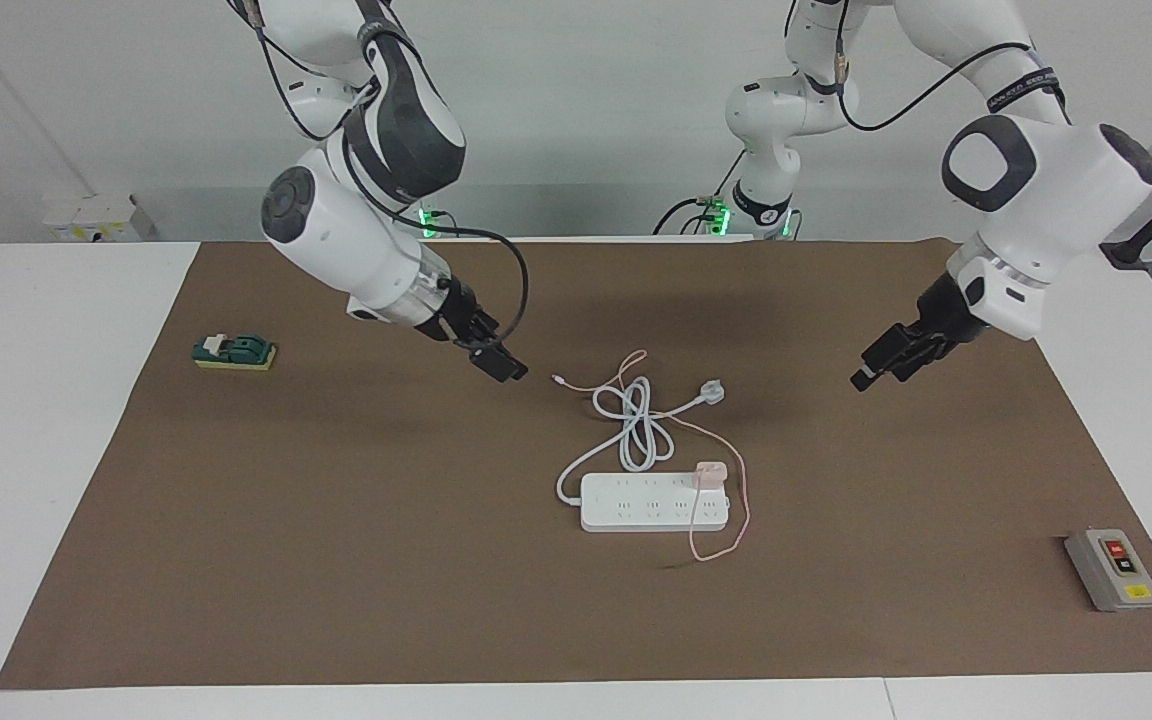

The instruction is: Unplug charger and place it aside

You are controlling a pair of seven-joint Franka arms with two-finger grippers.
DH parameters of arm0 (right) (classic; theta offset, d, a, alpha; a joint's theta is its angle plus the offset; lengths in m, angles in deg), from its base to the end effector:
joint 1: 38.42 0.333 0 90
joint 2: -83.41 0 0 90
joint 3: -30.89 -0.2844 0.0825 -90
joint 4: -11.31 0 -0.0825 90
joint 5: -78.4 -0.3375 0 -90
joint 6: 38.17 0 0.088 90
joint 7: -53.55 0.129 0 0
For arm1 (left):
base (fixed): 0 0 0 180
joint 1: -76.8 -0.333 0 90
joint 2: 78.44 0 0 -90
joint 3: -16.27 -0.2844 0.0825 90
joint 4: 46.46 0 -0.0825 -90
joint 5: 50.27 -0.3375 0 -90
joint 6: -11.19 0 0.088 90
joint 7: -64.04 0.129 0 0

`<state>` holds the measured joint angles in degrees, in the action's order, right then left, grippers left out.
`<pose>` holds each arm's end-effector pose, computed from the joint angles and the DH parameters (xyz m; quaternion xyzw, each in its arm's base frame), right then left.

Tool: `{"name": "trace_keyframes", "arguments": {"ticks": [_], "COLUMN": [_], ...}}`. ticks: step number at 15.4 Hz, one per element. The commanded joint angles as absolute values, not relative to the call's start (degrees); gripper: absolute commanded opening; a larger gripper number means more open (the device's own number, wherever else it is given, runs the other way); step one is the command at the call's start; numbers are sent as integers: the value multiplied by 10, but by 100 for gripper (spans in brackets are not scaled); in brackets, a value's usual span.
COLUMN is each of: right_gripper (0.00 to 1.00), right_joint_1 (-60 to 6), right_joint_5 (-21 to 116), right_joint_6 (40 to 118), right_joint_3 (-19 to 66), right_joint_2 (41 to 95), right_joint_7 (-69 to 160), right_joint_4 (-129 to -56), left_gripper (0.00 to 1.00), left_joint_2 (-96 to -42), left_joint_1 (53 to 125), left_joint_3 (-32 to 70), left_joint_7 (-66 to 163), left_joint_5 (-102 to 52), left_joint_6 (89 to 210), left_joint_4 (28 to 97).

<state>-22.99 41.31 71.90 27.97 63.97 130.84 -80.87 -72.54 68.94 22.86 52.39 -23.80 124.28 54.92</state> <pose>0.5608 0.2405 0.4130 -0.7667 0.5646 0.2351 0.1953 0.5619 -0.0230 0.4757 0.9558 0.1882 0.0291 0.2242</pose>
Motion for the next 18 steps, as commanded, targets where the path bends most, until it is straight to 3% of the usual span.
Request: {"name": "trace_keyframes", "arguments": {"ticks": [1, 3, 11, 18], "right_gripper": [100, 100, 100, 100], "right_joint_1": [-206, -201, -207, -205], "right_joint_5": [387, 349, 323, 337], "right_joint_6": [766, 805, 777, 761], "right_joint_3": [282, 282, 282, 287], "right_joint_2": [547, 506, 336, 273], "right_joint_7": [1369, 1389, 1396, 1392], "right_joint_4": [-732, -717, -552, -454], "left_gripper": [100, 100, 100, 100], "left_joint_2": [-747, -747, -768, -737], "left_joint_1": [687, 684, 725, 801], "left_joint_3": [236, 234, 233, 236], "left_joint_7": [523, 523, 442, -9], "left_joint_5": [-219, -192, -300, -418], "left_joint_6": [1240, 1242, 1221, 1310], "left_joint_4": [565, 563, 591, 575]}}
